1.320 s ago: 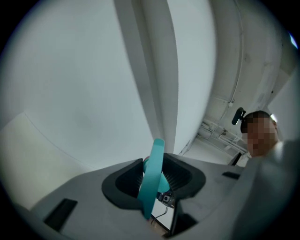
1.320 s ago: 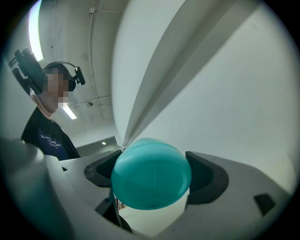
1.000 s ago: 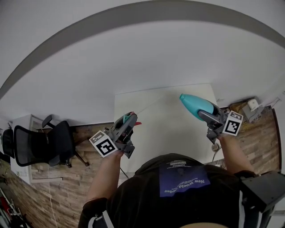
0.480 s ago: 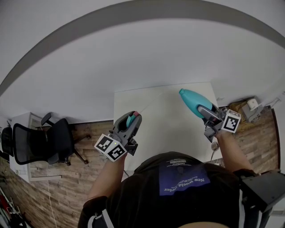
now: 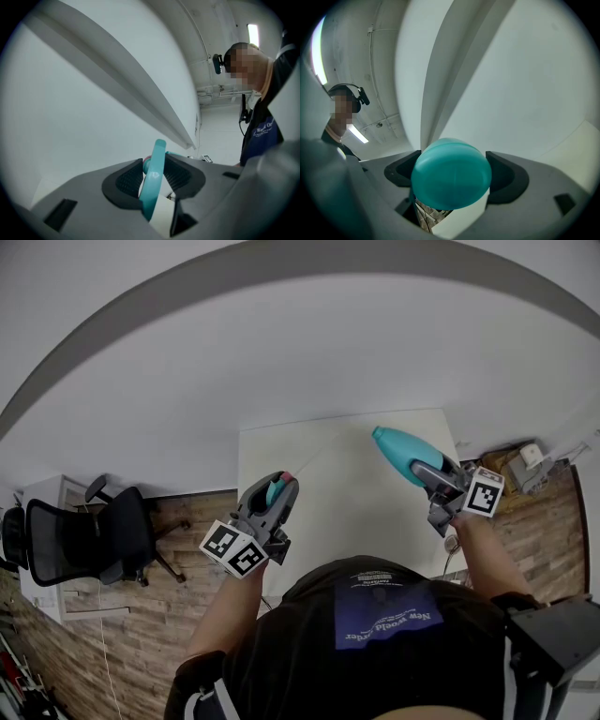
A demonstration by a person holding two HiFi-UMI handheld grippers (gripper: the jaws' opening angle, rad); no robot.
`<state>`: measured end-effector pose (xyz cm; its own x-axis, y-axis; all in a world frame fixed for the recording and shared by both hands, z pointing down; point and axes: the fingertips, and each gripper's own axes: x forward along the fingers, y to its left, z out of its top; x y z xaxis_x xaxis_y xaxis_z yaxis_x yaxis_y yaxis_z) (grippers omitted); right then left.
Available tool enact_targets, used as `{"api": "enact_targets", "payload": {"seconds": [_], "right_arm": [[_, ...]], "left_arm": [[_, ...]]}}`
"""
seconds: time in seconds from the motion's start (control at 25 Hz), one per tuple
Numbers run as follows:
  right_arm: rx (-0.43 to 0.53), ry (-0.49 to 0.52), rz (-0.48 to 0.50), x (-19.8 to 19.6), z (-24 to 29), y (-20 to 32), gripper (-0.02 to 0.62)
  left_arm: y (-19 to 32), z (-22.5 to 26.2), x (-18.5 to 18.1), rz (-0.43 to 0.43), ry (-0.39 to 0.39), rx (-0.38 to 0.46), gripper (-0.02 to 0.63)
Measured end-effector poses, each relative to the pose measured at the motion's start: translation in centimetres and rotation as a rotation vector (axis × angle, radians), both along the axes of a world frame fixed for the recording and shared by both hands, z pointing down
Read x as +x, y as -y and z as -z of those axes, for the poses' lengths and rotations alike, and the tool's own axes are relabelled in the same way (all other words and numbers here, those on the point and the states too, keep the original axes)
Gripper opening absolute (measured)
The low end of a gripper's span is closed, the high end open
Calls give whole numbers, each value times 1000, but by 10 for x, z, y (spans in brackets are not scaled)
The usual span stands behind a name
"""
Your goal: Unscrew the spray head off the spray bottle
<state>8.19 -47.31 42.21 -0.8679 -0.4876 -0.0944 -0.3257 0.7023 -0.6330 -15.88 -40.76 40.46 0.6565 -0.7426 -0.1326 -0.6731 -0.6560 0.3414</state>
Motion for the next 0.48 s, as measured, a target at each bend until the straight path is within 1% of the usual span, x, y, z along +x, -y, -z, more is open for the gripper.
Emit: {"api": "enact_targets", "payload": {"seconds": [0.48], "right_arm": [[4,-5,4,-1,1,-2,419]], "left_arm": [[-1,6,-2,11,12,20,137]]}}
